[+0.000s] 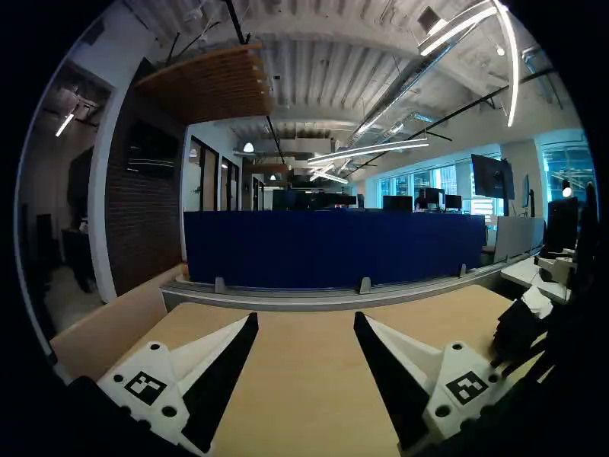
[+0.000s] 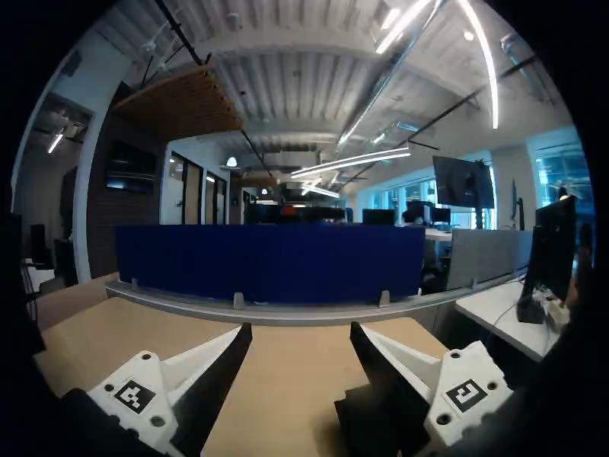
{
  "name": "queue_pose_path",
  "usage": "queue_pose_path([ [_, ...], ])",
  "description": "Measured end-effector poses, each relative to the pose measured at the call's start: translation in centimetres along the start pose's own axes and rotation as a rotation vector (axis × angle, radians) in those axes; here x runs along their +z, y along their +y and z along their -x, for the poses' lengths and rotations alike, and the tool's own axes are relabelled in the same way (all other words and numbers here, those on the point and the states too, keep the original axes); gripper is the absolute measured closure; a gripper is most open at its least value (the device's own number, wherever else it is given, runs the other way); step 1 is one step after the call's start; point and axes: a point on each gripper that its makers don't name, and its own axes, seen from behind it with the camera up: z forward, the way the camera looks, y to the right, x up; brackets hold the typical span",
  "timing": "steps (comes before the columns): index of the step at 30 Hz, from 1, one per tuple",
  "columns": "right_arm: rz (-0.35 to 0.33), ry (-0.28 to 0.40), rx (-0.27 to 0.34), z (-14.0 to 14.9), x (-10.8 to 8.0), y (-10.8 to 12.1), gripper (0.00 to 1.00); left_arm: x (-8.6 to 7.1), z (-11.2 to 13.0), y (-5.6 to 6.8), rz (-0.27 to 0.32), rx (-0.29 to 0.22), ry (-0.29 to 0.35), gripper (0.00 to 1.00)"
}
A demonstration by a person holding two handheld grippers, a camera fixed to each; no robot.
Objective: Fold towel
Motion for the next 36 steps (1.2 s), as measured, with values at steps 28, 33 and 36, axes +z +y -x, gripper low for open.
queue_pose_path([
  [28, -0.031, 0.041, -0.024, 4.7, -0.2, -2.2, 0.0, 1.4, 12.3, -2.4, -0.047, 0.04, 0.094, 0.07],
  [33, -0.033, 0.035, -0.04, 6.1, 0.2, -2.5, 0.0, 1.8, 14.2, -3.3, -0.06, 0.018, 0.105, 0.07],
  [36, -0.037, 0.043, -0.037, 6.5, 0.3, -2.8, 0.0, 2.2, 15.0, -3.6, -0.064, 0.008, 0.113, 0.07],
])
